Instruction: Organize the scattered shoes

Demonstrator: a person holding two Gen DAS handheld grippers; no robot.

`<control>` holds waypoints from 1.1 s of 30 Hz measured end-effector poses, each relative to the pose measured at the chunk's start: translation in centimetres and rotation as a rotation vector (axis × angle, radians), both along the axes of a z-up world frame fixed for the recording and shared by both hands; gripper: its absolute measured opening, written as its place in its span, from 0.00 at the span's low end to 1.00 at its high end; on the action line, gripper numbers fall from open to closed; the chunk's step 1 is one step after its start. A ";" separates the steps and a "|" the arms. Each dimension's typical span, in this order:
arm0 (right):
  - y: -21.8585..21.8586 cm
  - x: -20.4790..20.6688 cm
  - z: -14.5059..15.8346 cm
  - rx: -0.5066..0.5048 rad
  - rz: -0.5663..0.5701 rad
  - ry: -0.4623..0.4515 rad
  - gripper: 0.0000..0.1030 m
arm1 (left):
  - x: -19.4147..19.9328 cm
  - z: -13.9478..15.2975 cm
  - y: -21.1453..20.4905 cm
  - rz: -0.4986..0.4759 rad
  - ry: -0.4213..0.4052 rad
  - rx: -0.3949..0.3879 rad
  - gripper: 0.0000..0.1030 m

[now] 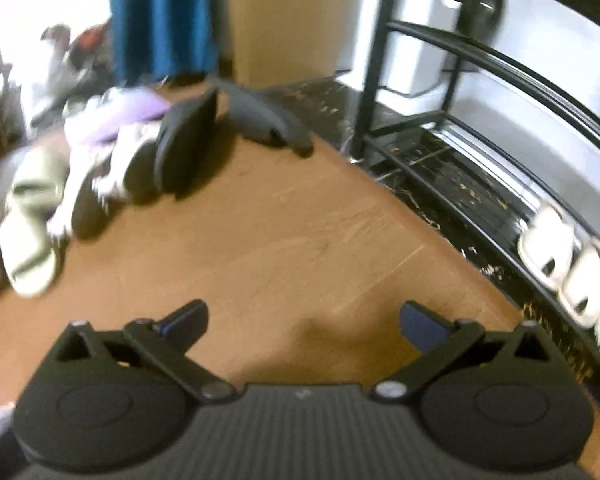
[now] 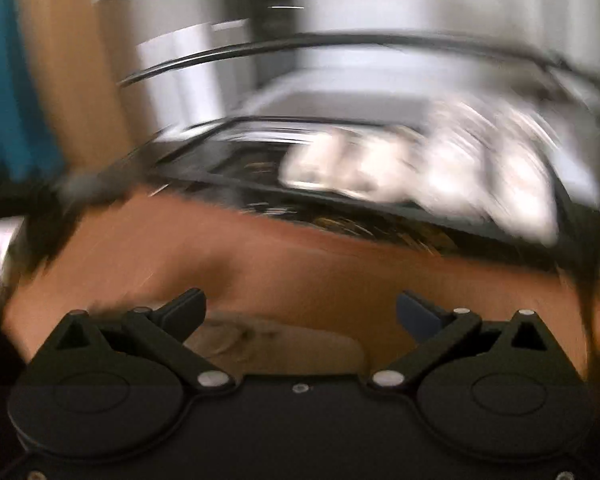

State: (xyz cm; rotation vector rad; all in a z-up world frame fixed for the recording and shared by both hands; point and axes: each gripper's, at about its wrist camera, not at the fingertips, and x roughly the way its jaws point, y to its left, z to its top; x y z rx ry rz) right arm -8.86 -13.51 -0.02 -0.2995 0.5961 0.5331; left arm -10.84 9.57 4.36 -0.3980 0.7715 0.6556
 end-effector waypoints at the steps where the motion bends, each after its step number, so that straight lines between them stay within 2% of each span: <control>1: 0.9 -0.3 -0.2 -0.054 0.085 -0.014 1.00 | -0.4 0.2 -0.2 0.007 -0.023 0.018 0.99; 4: 3.3 -0.9 -1.3 -0.221 0.300 0.008 1.00 | -0.8 0.3 -0.7 -0.028 -0.066 0.027 0.99; 7: 5.2 -0.5 -3.2 -0.404 0.468 0.026 1.00 | 0.3 -0.4 -0.4 -0.025 -0.049 -0.034 0.99; 10: 6.2 1.0 -4.7 -0.492 0.496 -0.009 1.00 | 1.4 -0.9 -0.3 -0.020 -0.037 -0.057 0.99; 12: 6.9 2.3 -5.5 -0.516 0.510 -0.004 1.00 | 1.9 -1.1 -0.3 -0.017 -0.036 -0.055 0.99; 15: 7.9 4.1 -6.8 -0.522 0.566 0.061 0.99 | 2.8 -1.4 -0.3 -0.013 -0.035 -0.054 0.99; 16: 8.2 4.6 -7.3 -0.524 0.581 0.092 0.91 | 3.0 -1.5 -0.4 -0.011 -0.035 -0.053 0.99; 18: 8.1 5.3 -7.8 -0.509 0.561 0.146 0.88 | 3.6 -1.7 -0.4 -0.008 -0.034 -0.052 0.99; 19: 8.1 5.5 -7.5 -0.485 0.528 0.174 0.83 | 3.8 -1.8 -0.4 -0.007 -0.033 -0.051 0.99; 21: 8.2 5.6 -7.2 -0.450 0.429 0.211 0.80 | 4.4 -2.0 -0.4 -0.004 -0.033 -0.050 0.99; 25: 8.0 5.7 -6.9 -0.343 0.032 0.277 0.78 | 4.8 -2.0 -0.4 0.007 -0.042 -0.050 0.99; 28: 6.4 7.2 -6.1 -0.142 -0.326 0.336 0.79 | 4.9 -2.0 -0.3 0.016 -0.050 -0.053 0.99; 32: 5.7 9.4 -5.0 0.052 -0.648 0.381 0.83 | 5.1 -2.1 -0.1 0.015 -0.051 -0.067 0.99; 33: 5.6 9.5 -5.0 0.080 -0.662 0.380 0.87 | 5.1 -2.2 0.0 0.015 -0.048 -0.071 0.99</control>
